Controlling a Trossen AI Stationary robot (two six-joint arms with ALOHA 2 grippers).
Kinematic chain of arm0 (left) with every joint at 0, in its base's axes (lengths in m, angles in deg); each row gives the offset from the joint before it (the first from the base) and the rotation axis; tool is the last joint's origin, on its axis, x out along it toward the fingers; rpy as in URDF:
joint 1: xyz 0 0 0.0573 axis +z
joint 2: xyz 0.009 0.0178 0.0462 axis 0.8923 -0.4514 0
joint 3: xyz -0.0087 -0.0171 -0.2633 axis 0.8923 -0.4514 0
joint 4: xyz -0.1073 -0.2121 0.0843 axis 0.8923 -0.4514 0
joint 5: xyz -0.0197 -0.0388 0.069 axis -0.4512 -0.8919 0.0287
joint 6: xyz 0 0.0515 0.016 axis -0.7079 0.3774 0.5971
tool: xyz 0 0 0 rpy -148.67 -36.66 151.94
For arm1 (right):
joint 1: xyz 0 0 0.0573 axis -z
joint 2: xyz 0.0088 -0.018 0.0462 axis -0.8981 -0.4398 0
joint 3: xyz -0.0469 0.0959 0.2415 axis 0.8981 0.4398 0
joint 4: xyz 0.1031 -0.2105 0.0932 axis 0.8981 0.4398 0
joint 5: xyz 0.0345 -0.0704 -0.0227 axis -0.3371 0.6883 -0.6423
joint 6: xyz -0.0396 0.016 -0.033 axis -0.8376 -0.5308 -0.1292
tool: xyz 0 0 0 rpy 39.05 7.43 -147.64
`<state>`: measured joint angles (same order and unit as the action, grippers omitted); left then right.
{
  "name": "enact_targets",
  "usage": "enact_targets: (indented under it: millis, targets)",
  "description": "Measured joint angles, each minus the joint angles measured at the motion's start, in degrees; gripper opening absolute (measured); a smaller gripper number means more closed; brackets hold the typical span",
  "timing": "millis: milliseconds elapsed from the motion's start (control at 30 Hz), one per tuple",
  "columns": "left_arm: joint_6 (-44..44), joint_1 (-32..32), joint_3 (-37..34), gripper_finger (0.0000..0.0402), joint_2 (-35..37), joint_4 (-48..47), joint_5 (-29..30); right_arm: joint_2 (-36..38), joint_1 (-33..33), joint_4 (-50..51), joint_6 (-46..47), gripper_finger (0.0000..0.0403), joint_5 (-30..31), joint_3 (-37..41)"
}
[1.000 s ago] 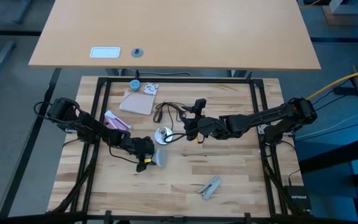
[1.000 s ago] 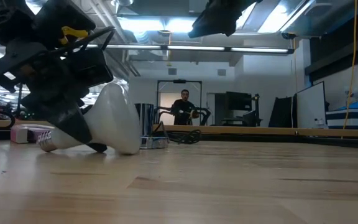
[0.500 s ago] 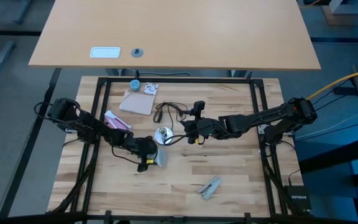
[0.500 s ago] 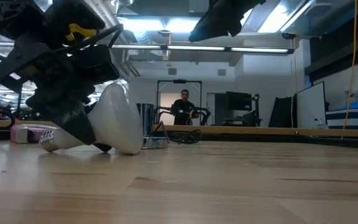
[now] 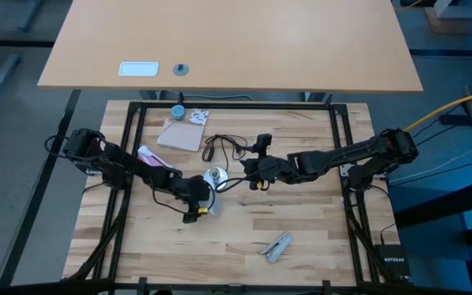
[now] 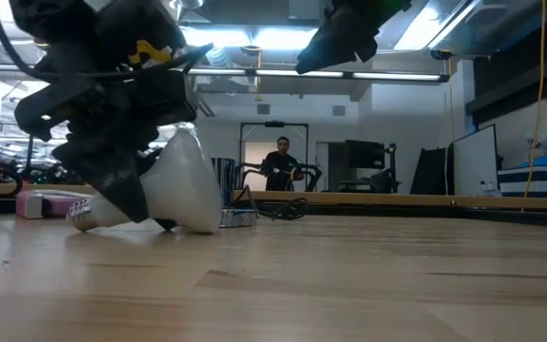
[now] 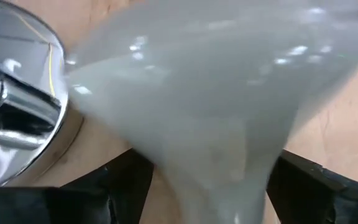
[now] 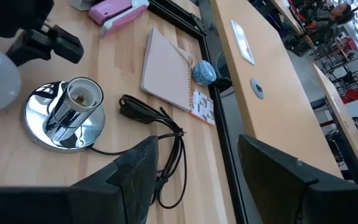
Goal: Screw lightbulb
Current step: Insert the light bulb into the lamp
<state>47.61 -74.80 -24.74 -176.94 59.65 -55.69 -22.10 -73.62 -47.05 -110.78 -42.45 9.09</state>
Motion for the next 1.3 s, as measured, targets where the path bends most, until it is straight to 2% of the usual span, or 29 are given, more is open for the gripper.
enact_targets:
  millis: [433,1167,1300]
  targets:
    - [-0.38,0.39,6.21,0.0276,-0.02,-8.76,-0.03,0.00,0.00,-0.03,0.00,0.0225,0.02,0.00]
    - [0.29,0.39,6.78,0.0276,-0.02,-9.48,-0.13,0.00,0.00,-0.06,-0.02,0.0225,0.02,0.00]
    - [1.69,0.39,6.81,0.0256,0.00,-9.71,-0.15,0.00,0.00,-0.07,-0.03,0.0225,0.02,0.00]
